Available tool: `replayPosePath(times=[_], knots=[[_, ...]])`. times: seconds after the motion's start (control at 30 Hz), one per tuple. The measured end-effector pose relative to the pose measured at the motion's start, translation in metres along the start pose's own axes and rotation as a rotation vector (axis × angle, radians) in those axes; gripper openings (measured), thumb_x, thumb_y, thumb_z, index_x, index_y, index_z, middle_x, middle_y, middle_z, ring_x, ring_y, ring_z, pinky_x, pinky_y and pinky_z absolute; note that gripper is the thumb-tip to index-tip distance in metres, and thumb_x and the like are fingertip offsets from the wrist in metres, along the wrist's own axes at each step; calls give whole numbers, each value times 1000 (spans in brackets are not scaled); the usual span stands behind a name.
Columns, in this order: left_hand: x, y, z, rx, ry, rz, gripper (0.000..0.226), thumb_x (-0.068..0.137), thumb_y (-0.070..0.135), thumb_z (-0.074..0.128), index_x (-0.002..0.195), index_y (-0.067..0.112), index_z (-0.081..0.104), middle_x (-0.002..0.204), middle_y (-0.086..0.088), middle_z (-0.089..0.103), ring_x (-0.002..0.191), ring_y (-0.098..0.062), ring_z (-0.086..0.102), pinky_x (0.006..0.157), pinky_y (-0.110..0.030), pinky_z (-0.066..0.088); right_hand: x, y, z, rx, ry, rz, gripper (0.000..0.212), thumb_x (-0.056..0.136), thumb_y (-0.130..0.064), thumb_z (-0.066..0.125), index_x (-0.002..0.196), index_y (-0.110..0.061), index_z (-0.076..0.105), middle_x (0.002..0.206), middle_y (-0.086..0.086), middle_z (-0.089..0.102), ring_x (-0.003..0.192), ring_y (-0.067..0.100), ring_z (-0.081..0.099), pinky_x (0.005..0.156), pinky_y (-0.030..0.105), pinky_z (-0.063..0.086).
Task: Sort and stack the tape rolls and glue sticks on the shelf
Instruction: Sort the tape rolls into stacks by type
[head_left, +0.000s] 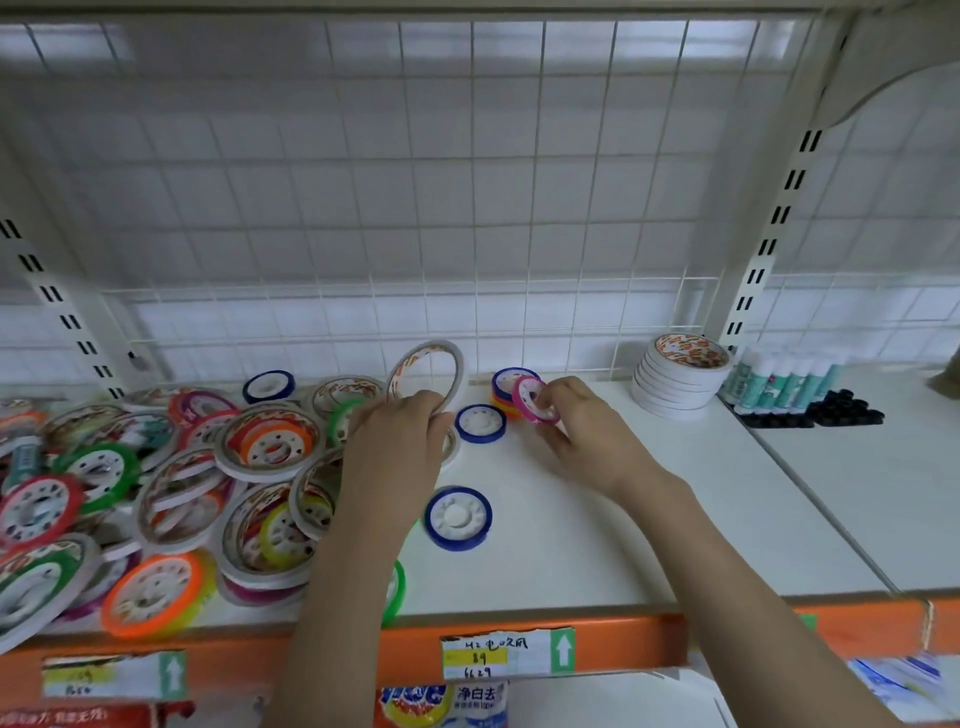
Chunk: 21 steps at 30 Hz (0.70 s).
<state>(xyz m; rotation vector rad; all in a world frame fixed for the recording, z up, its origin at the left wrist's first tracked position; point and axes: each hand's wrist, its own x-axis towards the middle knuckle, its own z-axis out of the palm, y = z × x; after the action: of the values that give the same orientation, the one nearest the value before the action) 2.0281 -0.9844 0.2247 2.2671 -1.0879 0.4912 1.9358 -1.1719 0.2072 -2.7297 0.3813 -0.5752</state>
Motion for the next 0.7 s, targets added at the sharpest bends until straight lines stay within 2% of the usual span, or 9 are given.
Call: replayPosePath(times=[0.07, 0.17, 0.23, 0.3, 0.4, 0.47, 0.57, 0.7], knots=[[-6, -2, 0, 47, 96, 41, 21, 90, 22, 53, 77, 9, 62, 58, -4, 60, 55, -27, 56, 69, -37, 47, 18, 3, -3, -53, -29, 1, 24, 91, -10, 54, 113, 1, 52, 116, 12, 49, 100, 31, 53, 77, 28, 37], [-15, -6, -3, 85, 131, 45, 30, 88, 29, 44, 79, 10, 66, 62, -4, 64, 56, -26, 60, 73, -36, 47, 44, 3, -6, -137, -91, 13, 28, 92, -9, 51, 119, 0, 50, 122, 12, 47, 107, 29, 51, 85, 30, 40], [-20, -10, -5, 101, 121, 30, 32, 87, 30, 43, 80, 10, 66, 64, -5, 65, 57, -27, 60, 70, -38, 50, 59, 3, -5, -206, -137, 32, 27, 93, -10, 49, 119, -1, 51, 122, 11, 47, 107, 28, 52, 87, 33, 45], [-24, -13, -5, 119, 98, 3, 24, 85, 26, 51, 83, 8, 68, 68, -6, 66, 61, -27, 62, 68, -39, 52, 69, 2, -1, -271, -201, 47, 26, 93, -11, 48, 117, -2, 51, 119, 10, 46, 105, 28, 53, 85, 37, 47], [-26, -22, -4, 82, 73, -54, 25, 84, 25, 52, 88, 7, 68, 74, -8, 67, 68, -29, 63, 69, -40, 52, 79, 0, 2, -349, -279, 52, 27, 94, -13, 47, 119, -3, 50, 120, 10, 45, 105, 27, 52, 84, 36, 47], [-26, -27, -3, 76, 73, -63, 30, 87, 29, 47, 88, 8, 68, 74, -8, 66, 69, -29, 62, 70, -41, 51, 83, 0, 5, -379, -299, 52, 27, 94, -12, 47, 119, -3, 50, 121, 10, 45, 105, 27, 52, 81, 34, 46], [-27, -27, -2, 74, 69, -74, 23, 85, 25, 51, 87, 8, 66, 73, -8, 65, 68, -30, 61, 67, -42, 51, 87, 1, 8, -403, -319, 59, 25, 94, -10, 47, 117, -3, 50, 120, 9, 45, 104, 27, 52, 76, 32, 44], [-28, -27, -1, 73, 46, -82, 29, 86, 29, 47, 89, 9, 67, 75, -7, 65, 70, -28, 61, 68, -41, 52, 91, 2, 11, -410, -322, 61, 25, 93, -9, 49, 117, -5, 52, 118, 9, 46, 101, 27, 53, 79, 35, 48]])
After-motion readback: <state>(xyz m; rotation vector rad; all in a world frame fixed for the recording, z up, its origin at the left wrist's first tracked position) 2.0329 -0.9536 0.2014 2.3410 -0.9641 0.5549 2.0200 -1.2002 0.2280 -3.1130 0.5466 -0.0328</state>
